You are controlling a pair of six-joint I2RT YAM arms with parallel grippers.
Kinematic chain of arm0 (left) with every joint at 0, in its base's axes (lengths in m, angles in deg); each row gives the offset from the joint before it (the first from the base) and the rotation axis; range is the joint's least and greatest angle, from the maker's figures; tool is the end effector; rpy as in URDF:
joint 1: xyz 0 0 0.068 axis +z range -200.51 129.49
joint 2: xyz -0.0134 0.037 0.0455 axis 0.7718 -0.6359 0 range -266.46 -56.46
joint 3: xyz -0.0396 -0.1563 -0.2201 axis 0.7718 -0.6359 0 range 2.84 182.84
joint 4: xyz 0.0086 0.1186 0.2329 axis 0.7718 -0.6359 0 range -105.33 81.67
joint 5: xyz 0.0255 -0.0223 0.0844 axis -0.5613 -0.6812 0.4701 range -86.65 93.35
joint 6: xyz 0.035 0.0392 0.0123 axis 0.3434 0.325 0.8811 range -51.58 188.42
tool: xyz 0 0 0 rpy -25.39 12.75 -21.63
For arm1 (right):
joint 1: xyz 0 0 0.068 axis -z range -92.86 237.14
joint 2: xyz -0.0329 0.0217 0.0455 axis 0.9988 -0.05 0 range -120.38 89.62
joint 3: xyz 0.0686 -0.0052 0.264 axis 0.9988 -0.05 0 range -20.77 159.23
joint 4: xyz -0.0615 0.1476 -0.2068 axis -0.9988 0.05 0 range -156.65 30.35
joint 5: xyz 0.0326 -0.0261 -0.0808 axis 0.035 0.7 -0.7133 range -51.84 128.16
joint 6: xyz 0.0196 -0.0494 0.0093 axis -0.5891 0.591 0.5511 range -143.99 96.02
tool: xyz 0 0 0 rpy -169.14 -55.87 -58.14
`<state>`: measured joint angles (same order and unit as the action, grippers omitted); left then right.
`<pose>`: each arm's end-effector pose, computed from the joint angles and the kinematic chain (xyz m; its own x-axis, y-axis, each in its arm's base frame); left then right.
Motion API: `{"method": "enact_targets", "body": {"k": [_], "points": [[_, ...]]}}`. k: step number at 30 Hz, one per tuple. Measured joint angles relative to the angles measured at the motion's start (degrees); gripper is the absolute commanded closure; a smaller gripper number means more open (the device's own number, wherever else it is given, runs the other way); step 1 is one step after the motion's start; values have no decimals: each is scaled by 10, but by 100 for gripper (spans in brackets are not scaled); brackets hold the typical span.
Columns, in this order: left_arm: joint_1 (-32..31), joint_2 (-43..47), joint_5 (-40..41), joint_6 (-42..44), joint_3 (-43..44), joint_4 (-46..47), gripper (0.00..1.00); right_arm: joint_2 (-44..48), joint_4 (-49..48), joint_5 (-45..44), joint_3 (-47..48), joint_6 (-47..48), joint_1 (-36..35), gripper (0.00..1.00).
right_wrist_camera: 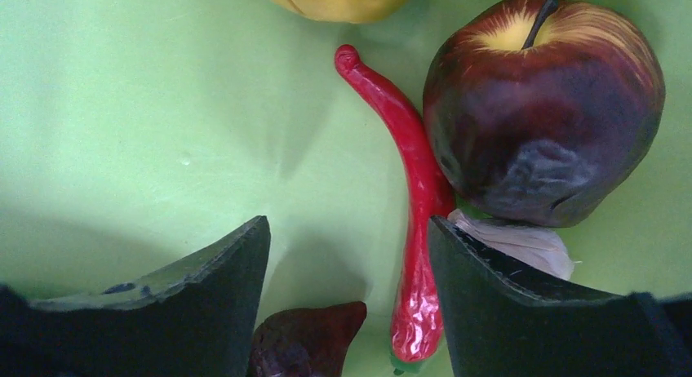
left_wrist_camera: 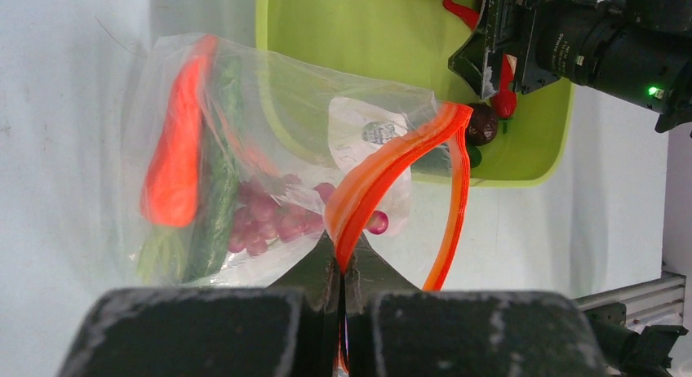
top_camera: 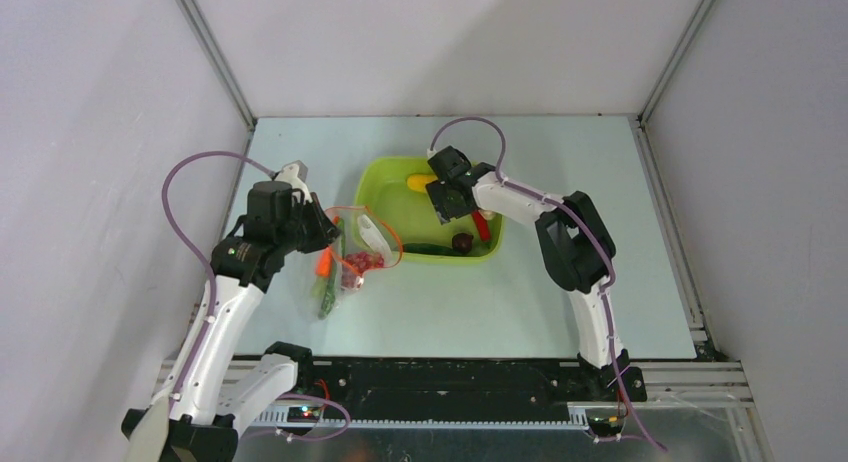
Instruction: Place the food in the zip-top bag and seal the zipper
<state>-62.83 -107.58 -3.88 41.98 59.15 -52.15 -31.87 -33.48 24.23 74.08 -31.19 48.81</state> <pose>0.1732 -0.0424 0.3327 -0.6829 -0.3031 -0.6647 0.0038 0.9083 -0.4182 0.3649 0.2776 0.1885 -0.7364 -0.4269 -0.5249 -0.4179 0.8971 -0.1435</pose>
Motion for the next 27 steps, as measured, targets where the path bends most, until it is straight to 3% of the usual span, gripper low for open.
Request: {"method": "enact_targets", "body": {"k": [7,13,15,20,27], "points": [[0,-3,0,0,0,0,100,-8,3,-2,12,1,2,47],[0,-3,1,0,0,0,100,-8,4,-2,10,-4,5,50],[0,-2,2,0,0,0,100,-5,1,-2,6,-6,5,55],[0,-2,2,0,0,0,100,7,2,2,-9,-12,6,80],[0,-2,2,0,0,0,100,24,4,22,-22,-22,6,93]]}}
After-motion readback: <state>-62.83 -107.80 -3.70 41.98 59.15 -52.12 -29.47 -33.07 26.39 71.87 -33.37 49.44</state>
